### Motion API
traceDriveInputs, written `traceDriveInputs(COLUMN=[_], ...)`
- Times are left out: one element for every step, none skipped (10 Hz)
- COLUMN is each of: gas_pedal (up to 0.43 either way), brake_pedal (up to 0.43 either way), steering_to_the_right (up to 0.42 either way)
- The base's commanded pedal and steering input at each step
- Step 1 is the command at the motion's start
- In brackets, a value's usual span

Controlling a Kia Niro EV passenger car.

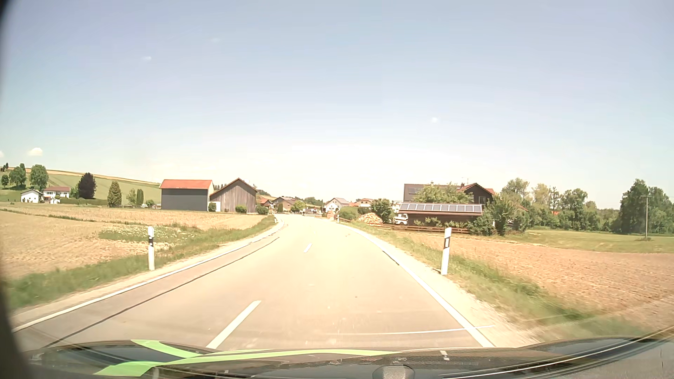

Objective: Follow the waypoints while adhering to traffic rules and regulations

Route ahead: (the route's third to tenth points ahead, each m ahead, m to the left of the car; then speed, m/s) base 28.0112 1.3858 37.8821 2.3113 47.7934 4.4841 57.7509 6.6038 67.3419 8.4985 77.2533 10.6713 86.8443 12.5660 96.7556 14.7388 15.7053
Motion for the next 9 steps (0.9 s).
traceDriveInputs(gas_pedal=[0.11,0.11,0.11,0.13,0.138,0.15,0.157,0.169,0.169], brake_pedal=[0.0,0.0,0.0,0.0,0.0,0.0,0.0,0.0,0.0], steering_to_the_right=[-0.032,-0.031,-0.029,-0.029,-0.029,-0.028,-0.022,-0.014,-0.012])
